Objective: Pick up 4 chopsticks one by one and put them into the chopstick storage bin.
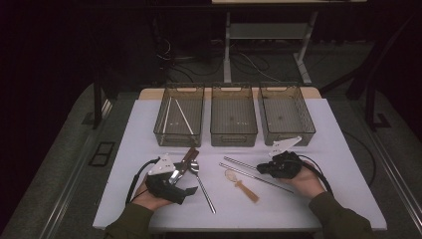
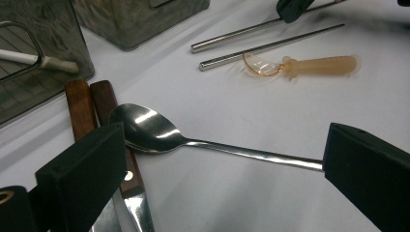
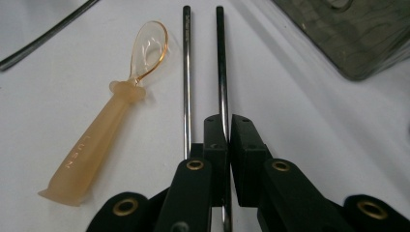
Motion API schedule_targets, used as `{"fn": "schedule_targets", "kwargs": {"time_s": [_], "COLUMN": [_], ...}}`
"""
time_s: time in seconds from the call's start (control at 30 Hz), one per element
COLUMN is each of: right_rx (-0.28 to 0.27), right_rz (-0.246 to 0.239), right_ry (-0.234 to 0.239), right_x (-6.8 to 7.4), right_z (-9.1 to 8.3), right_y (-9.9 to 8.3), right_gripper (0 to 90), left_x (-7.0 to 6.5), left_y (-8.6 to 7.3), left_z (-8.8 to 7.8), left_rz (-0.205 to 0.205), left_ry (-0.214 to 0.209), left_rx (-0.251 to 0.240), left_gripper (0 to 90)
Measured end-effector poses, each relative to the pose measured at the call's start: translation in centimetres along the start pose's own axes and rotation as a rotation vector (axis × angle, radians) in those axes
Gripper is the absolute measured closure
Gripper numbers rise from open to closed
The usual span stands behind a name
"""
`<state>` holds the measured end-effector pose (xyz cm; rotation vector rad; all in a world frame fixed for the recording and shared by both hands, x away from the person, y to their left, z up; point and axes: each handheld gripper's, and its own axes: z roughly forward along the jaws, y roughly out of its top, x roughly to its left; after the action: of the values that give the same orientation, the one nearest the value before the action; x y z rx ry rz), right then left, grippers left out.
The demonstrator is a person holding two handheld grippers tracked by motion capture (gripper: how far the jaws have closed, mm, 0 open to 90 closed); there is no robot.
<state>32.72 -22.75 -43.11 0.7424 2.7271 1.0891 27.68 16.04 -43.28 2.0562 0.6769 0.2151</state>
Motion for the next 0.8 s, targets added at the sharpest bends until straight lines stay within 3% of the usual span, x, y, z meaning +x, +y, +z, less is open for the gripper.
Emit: {"fn": "schedule_targets", "kwargs": {"time_s": [0.8], "right_rx": [-0.106], "right_rz": [0.020], "right_ry": [0.023], "right_x": [-0.6], "right_z": [-3.0], "right_y": [1.3], "right_gripper": [85.6], "left_x": [0.0], "left_y": [0.0], "left_z": [0.0], "left_rz": [-0.002], "left_ry": [-0.001], "left_rx": [-0.005], "left_gripper": [0.7]}}
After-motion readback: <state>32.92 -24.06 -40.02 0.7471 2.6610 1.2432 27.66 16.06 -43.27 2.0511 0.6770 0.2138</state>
